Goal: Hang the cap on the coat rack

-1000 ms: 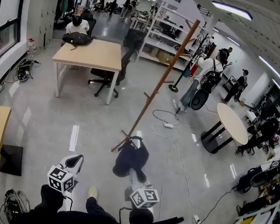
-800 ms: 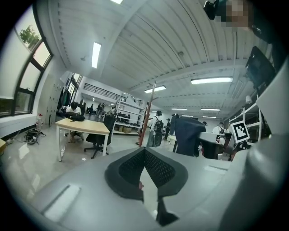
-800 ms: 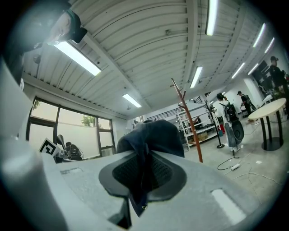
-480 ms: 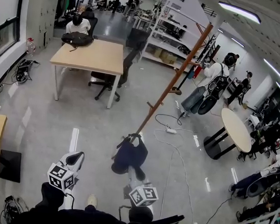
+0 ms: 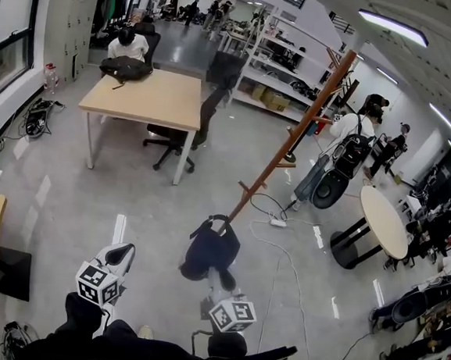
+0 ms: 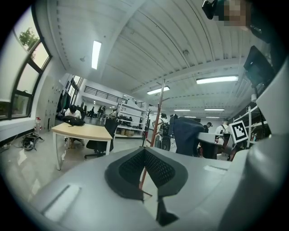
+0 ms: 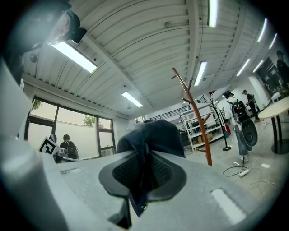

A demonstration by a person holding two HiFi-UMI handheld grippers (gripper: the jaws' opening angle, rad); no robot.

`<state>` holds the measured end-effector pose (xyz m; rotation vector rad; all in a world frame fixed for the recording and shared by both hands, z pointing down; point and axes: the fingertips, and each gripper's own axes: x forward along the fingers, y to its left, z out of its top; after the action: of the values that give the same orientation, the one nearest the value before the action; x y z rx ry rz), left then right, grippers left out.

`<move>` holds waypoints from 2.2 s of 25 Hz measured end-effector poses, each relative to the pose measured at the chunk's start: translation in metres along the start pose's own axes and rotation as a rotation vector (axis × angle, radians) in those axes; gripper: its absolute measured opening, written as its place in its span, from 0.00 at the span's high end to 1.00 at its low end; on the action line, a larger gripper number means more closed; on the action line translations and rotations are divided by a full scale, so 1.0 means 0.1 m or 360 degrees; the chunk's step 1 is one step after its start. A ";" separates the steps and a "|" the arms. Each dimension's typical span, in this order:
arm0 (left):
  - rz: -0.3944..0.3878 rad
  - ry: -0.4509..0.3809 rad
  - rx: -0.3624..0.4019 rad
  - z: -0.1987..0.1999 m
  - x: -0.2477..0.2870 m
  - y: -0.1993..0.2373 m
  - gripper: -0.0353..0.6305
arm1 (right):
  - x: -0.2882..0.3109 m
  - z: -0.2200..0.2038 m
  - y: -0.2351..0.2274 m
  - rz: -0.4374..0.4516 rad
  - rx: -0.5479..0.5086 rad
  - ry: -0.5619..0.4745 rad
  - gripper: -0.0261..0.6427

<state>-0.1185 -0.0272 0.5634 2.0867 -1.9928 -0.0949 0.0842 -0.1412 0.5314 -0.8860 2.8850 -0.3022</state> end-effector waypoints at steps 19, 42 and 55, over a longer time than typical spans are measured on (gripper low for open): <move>-0.0260 0.0020 0.0047 0.36 1.24 0.31 0.94 | 0.65 0.34 -0.59 -0.0240 -0.0065 -0.0080 0.91; -0.0754 0.0169 0.0076 0.65 2.61 0.46 0.94 | 1.05 0.73 -1.07 -0.0751 -0.0104 -0.0253 0.91; -0.0903 0.0229 0.0067 0.64 3.08 0.51 0.94 | 1.33 1.10 -1.34 -0.0892 -0.0200 -0.0360 0.91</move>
<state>-0.1634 -0.3429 0.5519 2.5419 -1.2858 -0.0050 0.0648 -0.3422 0.4481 -1.6270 2.4208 -0.0549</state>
